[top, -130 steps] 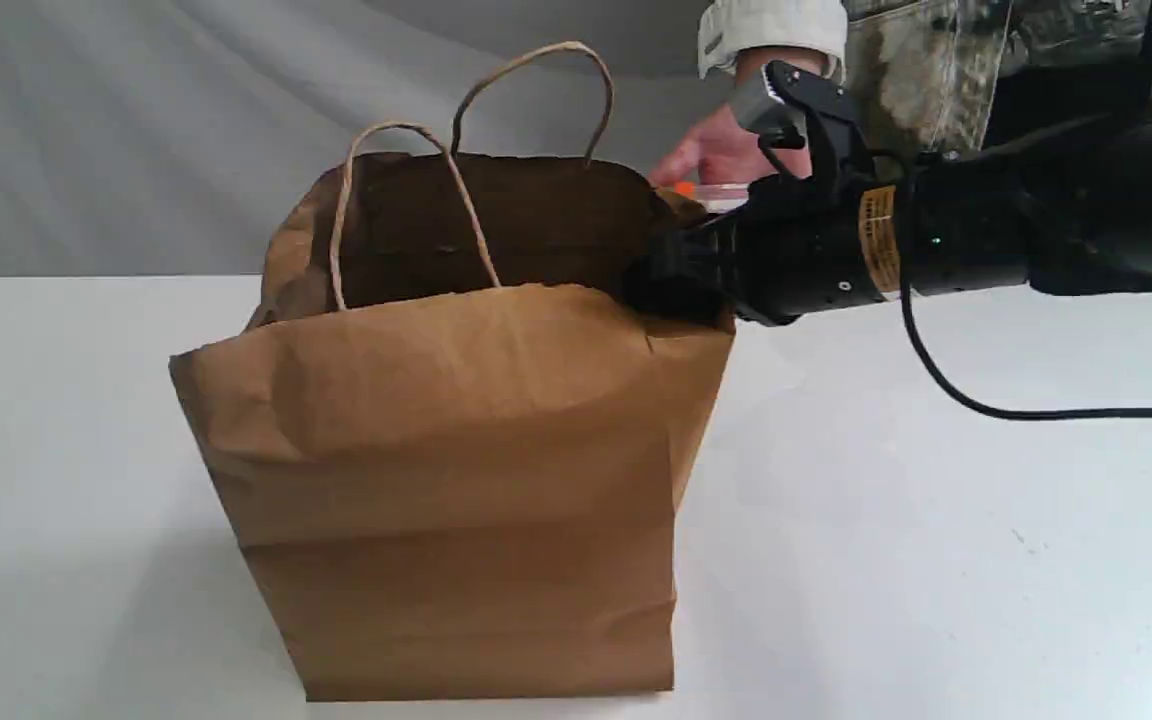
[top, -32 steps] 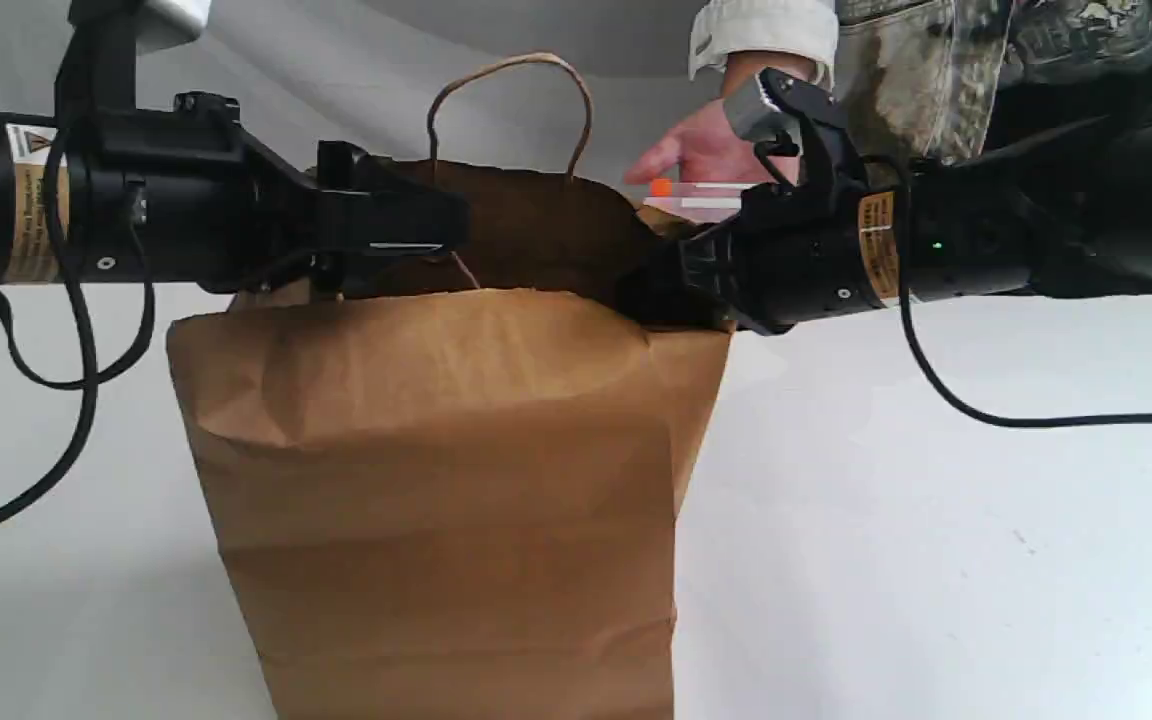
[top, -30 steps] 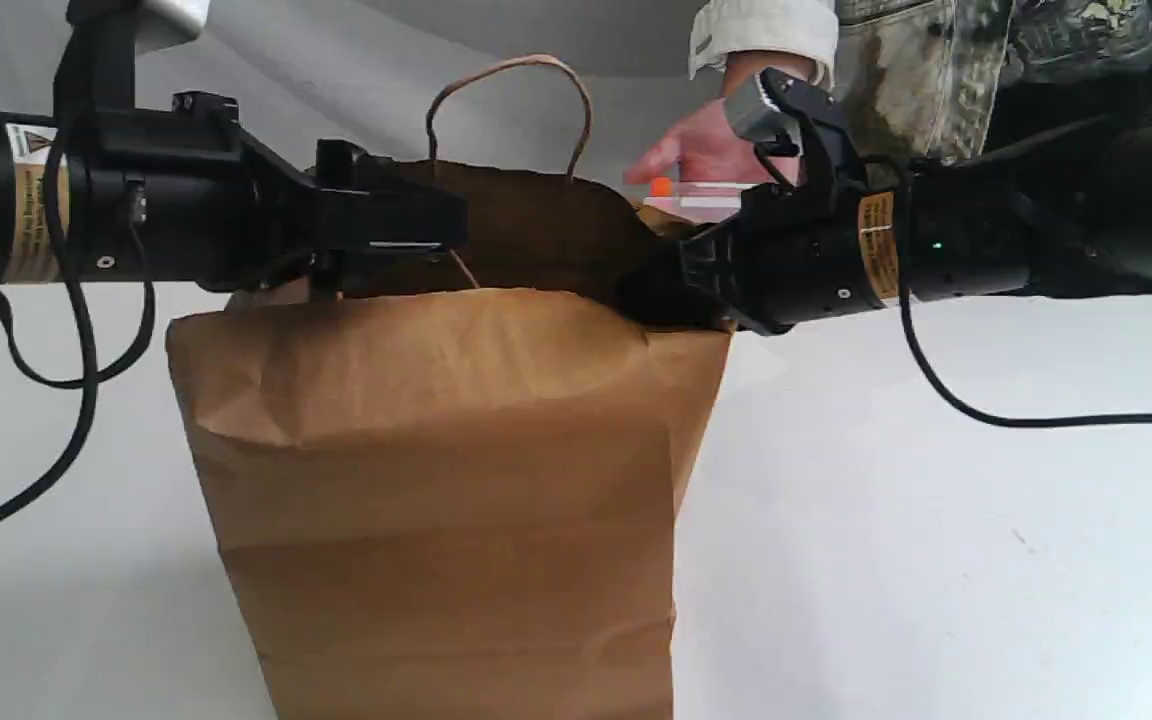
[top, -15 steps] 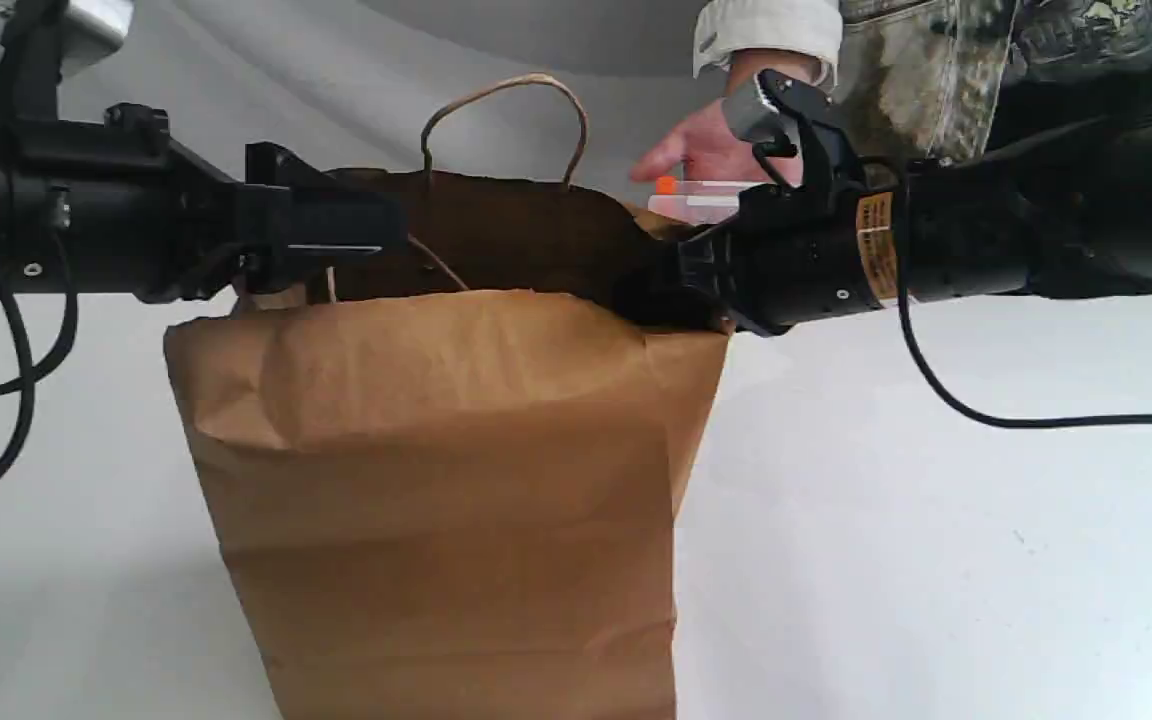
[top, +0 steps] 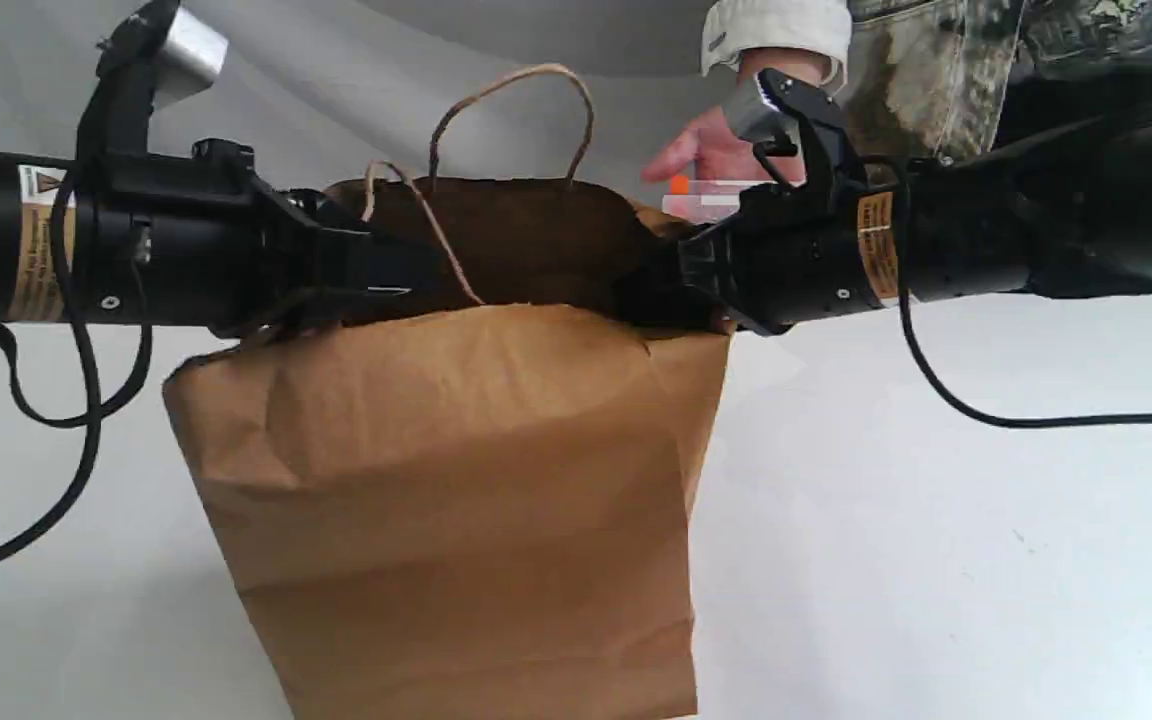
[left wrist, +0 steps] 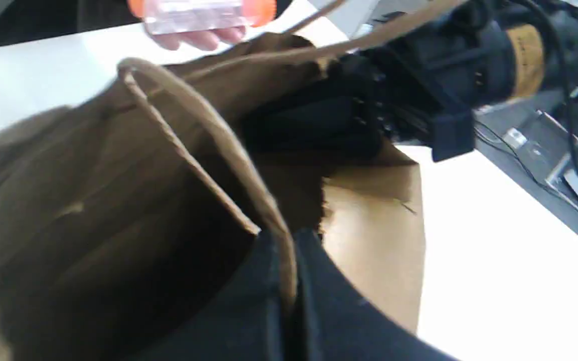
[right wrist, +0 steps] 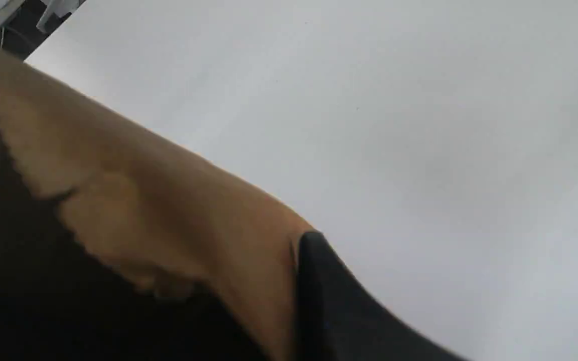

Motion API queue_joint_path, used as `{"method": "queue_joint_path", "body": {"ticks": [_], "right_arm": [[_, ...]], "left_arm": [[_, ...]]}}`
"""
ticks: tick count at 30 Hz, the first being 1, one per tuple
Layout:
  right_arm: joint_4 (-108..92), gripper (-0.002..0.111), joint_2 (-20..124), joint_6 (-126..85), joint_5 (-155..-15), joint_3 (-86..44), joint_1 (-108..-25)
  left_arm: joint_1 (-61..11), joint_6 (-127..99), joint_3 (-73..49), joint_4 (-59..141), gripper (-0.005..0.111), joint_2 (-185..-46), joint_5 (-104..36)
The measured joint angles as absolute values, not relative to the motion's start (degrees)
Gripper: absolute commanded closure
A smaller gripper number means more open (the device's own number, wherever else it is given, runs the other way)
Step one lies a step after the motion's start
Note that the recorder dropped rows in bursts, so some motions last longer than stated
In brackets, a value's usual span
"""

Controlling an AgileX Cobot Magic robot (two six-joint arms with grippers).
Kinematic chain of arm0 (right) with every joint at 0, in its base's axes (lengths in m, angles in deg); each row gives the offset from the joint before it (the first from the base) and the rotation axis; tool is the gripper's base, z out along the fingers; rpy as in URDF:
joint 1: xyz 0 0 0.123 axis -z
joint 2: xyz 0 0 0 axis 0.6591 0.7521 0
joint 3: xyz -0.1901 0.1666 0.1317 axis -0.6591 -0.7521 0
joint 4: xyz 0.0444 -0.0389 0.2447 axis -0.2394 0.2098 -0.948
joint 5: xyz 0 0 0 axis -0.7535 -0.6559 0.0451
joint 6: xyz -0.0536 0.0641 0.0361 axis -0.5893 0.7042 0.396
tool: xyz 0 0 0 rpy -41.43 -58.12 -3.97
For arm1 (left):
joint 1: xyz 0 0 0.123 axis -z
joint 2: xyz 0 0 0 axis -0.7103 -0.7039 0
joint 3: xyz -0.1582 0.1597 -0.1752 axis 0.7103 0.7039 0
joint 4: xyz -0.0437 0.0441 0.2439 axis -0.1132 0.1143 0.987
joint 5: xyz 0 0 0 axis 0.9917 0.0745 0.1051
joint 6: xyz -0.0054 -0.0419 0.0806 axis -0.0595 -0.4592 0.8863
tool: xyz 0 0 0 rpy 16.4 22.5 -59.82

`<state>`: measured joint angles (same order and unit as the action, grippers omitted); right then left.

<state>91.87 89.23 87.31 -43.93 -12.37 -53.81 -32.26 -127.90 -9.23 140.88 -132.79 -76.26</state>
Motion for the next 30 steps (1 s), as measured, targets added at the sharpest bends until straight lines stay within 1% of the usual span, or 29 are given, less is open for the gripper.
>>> {"method": "queue_joint_path", "body": {"ticks": [5,11,16,25,30], "right_arm": [[91.9,0.107,89.2,87.5,-43.7,-12.4,-53.8],[91.6,0.107,89.2,93.8,-43.3,-12.4,-53.8],[90.5,0.107,89.2,99.8,-42.4,-12.4,-53.8],[87.9,0.107,89.4,100.7,-48.0,-11.7,-53.8],[86.1,0.107,92.5,100.7,-50.4,-11.7,-53.8]], "left_arm": [[-32.3,-125.5,-11.7,141.3,0.107,-129.0,-81.0],[-32.3,-125.8,-15.1,141.8,0.107,-121.9,-80.5],[-32.3,-128.5,-18.7,142.3,0.107,-121.0,-79.5],[-31.4,-128.5,-28.2,142.8,0.107,-127.8,-77.8],[-27.8,-126.5,-32.2,142.8,0.107,-132.8,-77.7]]}}
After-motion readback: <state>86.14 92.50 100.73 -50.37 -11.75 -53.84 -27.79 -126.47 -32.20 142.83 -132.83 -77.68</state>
